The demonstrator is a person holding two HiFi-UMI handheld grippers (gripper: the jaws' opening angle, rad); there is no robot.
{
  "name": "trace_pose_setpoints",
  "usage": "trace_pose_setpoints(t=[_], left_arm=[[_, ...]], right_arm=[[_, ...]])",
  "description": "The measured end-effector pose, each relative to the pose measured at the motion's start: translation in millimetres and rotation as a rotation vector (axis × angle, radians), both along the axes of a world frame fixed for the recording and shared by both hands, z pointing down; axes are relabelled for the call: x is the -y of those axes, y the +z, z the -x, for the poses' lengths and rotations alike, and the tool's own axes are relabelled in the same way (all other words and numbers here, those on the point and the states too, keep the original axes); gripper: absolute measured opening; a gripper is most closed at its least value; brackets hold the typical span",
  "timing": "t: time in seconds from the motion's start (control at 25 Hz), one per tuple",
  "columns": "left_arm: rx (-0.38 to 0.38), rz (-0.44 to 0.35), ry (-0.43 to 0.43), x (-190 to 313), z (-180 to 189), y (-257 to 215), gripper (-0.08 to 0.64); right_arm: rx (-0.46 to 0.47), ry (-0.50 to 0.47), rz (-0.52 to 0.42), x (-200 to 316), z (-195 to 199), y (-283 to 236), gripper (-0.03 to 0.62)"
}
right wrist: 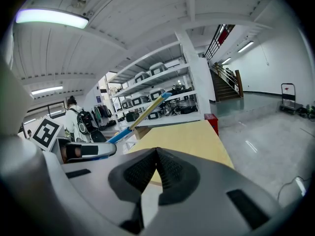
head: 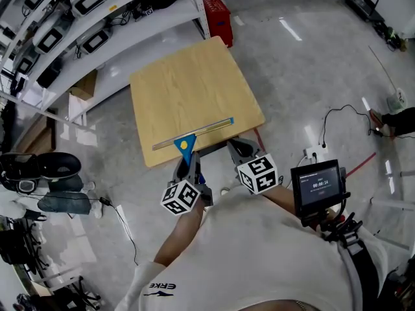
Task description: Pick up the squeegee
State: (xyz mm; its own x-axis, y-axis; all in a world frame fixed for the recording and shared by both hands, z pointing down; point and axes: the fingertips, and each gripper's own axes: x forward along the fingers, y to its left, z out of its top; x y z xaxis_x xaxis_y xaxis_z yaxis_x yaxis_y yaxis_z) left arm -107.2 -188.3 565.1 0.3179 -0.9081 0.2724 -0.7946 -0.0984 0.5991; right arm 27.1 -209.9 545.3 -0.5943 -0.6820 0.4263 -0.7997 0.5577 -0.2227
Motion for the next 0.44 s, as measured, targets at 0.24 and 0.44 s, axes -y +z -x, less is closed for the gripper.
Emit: trace_pose_setpoints(t=[0.24,0.44], left_arm=[[-0.006,0.005,0.006,1.0,-1.8,2.2,0.129],[-0.005,0.005,0.014,2.7,-0.7,2.1,0.129]], right_arm=[[-0.007,0.002,0.001,0.3,-0.4,0.5,0.005],[-0.008,0.0,0.005,0.7,1.3,0.8,0.005]])
